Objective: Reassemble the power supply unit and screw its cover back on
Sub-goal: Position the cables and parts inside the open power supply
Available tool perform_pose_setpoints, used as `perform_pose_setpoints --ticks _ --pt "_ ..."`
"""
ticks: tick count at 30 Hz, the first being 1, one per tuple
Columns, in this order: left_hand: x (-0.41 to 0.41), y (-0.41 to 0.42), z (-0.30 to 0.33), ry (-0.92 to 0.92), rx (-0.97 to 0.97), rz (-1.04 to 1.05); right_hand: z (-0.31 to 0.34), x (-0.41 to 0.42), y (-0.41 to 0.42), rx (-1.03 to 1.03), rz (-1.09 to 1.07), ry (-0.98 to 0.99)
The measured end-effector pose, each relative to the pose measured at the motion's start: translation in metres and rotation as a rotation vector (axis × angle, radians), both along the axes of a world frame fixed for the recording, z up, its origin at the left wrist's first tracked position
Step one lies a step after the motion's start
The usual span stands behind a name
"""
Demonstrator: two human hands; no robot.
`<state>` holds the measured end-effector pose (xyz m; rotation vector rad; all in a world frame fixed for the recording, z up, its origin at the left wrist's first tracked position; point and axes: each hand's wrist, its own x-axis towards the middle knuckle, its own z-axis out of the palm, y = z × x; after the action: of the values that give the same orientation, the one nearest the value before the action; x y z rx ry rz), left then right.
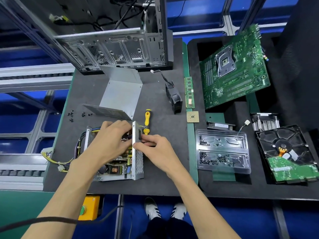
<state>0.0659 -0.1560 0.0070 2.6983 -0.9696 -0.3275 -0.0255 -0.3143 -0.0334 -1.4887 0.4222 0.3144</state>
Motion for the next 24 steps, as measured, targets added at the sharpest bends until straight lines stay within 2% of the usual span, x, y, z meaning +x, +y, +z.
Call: perform_pose_setpoints --ticks 10,18,21,24 --pt "-0.004 -0.001 0.0 0.078 -0.029 -0.05 -0.001 0.001 -0.001 0.016 0.014 -0.002" --pt "-0.014 -0.003 0.0 0.071 -0.117 0.088 -0.001 0.0 0.001 -0.015 0.013 0.008" --pt "-0.015 -0.001 0.004 0.141 -0.161 0.191 0.002 0.001 0.002 -0.034 0.019 0.013" --pt "-0.018 0.003 0.009 0.2 -0.189 0.187 0.005 0.001 0.004 -0.047 0.021 0.037"
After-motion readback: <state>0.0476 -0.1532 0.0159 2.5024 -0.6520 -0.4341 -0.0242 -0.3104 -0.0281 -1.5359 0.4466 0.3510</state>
